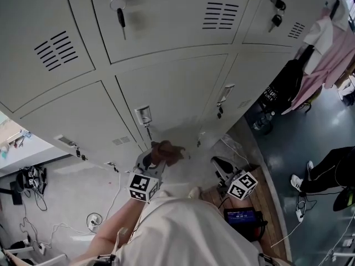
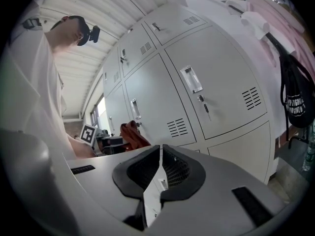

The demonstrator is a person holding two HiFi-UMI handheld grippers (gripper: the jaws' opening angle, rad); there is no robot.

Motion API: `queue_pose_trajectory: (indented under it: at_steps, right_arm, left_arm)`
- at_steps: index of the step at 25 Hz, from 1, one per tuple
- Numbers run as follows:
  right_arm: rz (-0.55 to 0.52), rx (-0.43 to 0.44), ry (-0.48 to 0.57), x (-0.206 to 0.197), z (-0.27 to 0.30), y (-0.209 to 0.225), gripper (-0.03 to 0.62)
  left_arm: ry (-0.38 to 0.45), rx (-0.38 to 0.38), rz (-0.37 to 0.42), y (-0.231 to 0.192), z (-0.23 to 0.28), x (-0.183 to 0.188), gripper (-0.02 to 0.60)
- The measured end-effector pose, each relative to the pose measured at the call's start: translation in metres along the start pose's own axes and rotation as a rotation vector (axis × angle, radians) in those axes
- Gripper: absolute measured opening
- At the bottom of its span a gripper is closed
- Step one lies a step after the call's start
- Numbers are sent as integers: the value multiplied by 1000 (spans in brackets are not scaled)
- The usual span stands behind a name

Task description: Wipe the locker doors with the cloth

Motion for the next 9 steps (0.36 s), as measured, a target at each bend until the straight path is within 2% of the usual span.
queue_pose_trajectory:
  at_steps: [9]
  right_arm:
    - [1, 43, 6, 0, 13, 3, 28]
  left_arm:
    - [-28, 17, -21, 0, 0, -11, 112]
Point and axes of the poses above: the fingertips, and each gripper's own axes: z forward along the fingers, y to its right, x out of its top, the point moved 1 cm from there along -z, backward along the fingers, and after that the axes turned 8 degrees about -z, right-handed, at the moved point
